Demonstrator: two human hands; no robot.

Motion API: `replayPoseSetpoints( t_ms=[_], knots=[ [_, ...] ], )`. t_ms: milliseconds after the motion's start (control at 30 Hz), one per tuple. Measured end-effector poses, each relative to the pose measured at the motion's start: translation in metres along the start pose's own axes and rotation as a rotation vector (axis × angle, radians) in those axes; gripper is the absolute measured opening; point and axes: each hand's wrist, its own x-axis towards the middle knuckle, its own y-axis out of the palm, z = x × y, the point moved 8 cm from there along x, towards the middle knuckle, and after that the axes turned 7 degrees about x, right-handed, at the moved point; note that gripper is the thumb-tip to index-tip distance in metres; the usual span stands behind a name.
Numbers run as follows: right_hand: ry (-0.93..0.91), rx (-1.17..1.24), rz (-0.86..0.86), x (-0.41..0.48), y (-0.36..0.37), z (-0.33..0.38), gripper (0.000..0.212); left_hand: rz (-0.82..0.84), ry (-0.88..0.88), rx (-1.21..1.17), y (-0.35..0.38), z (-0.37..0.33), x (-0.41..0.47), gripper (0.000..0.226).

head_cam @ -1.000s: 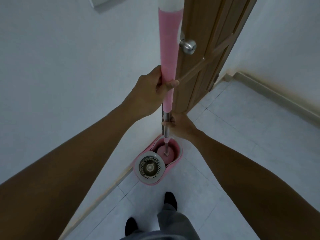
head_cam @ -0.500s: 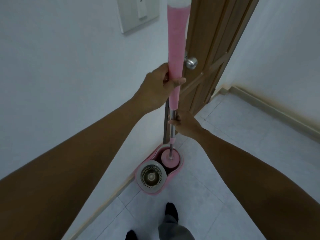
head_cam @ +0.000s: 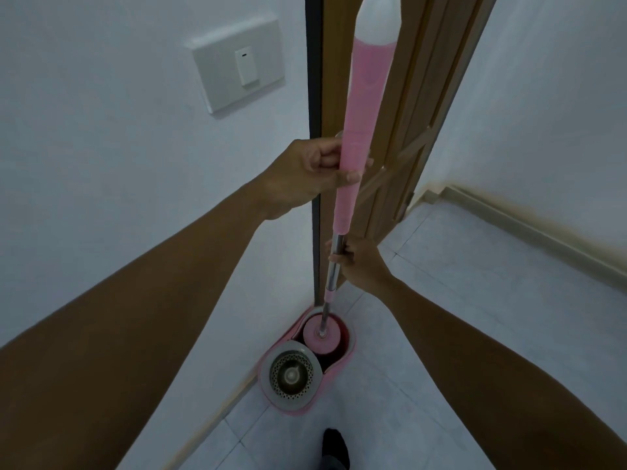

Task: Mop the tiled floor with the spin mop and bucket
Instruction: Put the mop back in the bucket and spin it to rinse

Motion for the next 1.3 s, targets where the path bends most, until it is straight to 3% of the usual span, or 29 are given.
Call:
replayPoseSetpoints(
  t_ms=[233, 600, 900, 1300],
  knots=[
    [0.023, -0.021, 0.032, 0.001, -0.002, -0.003, 0.019, -0.042, -0.037, -0.007, 0.003, 0.007, -0.002, 0.049],
    [-0.136, -0.081, -0.027, -0.033, -0.001, 0.083, 0.023, -0.135, 0.189, 0.037, -0.041, -0.056, -0.051, 0.047],
    [-0.293, -0.101, -0.036, -0.095, 0.06, 0.151, 0.026, -0.136, 0.317, -0.008, -0.087, -0.082, -0.144, 0.047],
    [-0.328, -0.268, -0.079, -0.131, 0.133, 0.163, 0.02, -0.147, 0.287, -0.001, -0.118, -0.058, -0.206, 0.047]
  ],
)
